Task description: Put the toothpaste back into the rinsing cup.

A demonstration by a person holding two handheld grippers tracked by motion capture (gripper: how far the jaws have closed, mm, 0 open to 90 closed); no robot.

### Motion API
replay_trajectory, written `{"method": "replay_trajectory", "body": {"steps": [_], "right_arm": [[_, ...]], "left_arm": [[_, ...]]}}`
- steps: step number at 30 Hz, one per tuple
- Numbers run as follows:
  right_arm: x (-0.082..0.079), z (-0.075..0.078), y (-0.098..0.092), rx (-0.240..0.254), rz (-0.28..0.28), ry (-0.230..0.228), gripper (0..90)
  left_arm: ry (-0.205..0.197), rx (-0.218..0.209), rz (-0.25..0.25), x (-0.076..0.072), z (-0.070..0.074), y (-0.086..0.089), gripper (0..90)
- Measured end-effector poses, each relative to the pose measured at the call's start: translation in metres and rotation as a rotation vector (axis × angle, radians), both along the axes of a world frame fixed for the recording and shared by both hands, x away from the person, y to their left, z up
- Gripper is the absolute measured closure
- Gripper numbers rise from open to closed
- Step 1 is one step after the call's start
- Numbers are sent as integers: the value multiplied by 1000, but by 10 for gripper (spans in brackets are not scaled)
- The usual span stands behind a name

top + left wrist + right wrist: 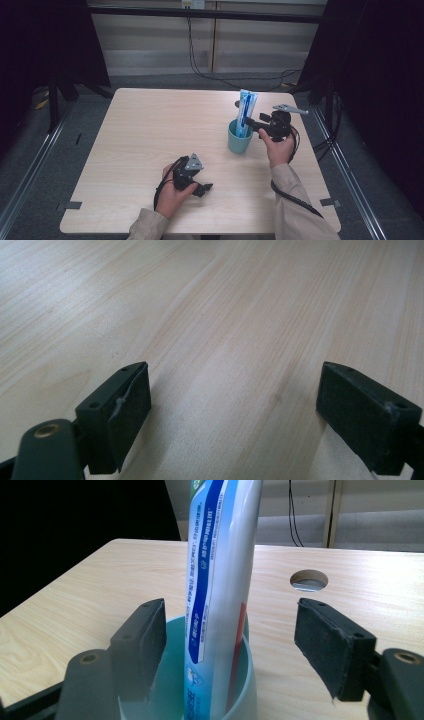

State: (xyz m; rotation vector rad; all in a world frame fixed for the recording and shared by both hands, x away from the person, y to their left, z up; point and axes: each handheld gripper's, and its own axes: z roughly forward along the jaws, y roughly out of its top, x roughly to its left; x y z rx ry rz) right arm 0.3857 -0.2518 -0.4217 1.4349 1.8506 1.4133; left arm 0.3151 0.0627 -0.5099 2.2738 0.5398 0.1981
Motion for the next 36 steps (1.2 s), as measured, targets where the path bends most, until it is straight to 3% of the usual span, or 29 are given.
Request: {"method": "replay_trajectory", "body": {"steps": [9, 36], "right_arm": [[-5, 3, -4, -26, 19, 9, 207], [-33, -1, -10, -53, 90, 16, 187]], "left_arm": [[-1, -1, -1, 0, 0, 0, 140], [-1, 1, -3, 0, 0, 0, 140]]}}
